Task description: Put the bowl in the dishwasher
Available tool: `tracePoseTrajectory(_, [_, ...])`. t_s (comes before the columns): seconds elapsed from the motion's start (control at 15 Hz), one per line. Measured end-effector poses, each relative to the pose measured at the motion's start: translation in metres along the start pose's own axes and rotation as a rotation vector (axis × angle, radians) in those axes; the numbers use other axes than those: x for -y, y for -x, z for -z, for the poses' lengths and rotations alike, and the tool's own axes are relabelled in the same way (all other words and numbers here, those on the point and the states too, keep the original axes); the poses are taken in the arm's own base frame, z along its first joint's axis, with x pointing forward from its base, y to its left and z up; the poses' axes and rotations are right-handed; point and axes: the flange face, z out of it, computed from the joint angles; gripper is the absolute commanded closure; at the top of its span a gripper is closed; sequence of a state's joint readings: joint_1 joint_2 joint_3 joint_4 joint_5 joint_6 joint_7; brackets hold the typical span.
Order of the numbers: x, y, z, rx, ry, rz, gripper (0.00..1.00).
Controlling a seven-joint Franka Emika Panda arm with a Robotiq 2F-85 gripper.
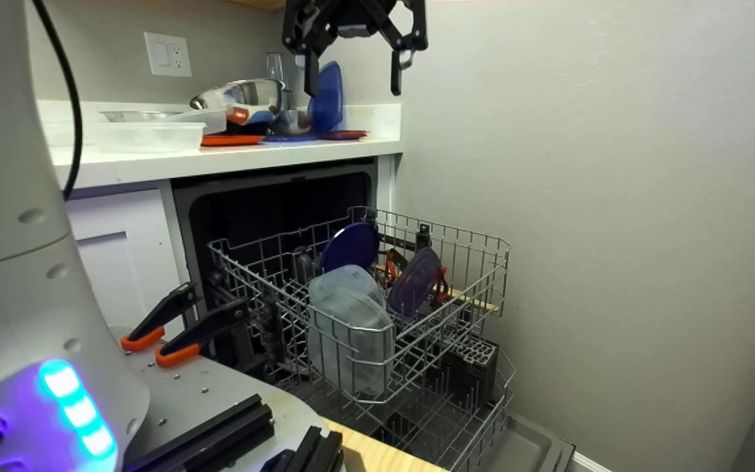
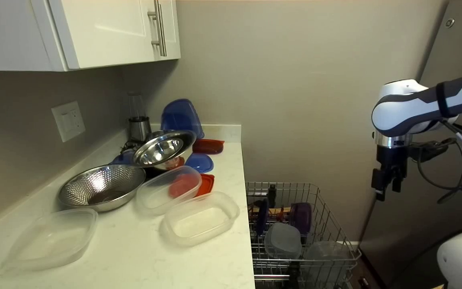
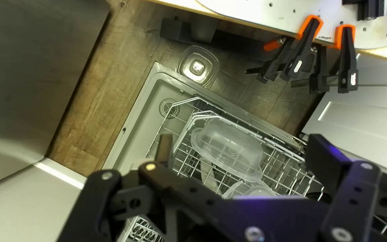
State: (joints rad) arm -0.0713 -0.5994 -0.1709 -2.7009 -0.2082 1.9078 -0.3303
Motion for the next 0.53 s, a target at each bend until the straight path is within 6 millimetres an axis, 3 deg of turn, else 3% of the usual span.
tracePoseTrajectory(0.13, [0.008, -0.005, 0.0, 0.006, 0.006, 0.024, 0.0])
tracePoseTrajectory(0.27, [0.031, -0.022, -0.002, 0.014, 0.029, 0.085, 0.0])
tracePoseTrajectory(0.53, [0.121, -0.077, -0.01, 0.044, 0.11, 0.269, 0.0])
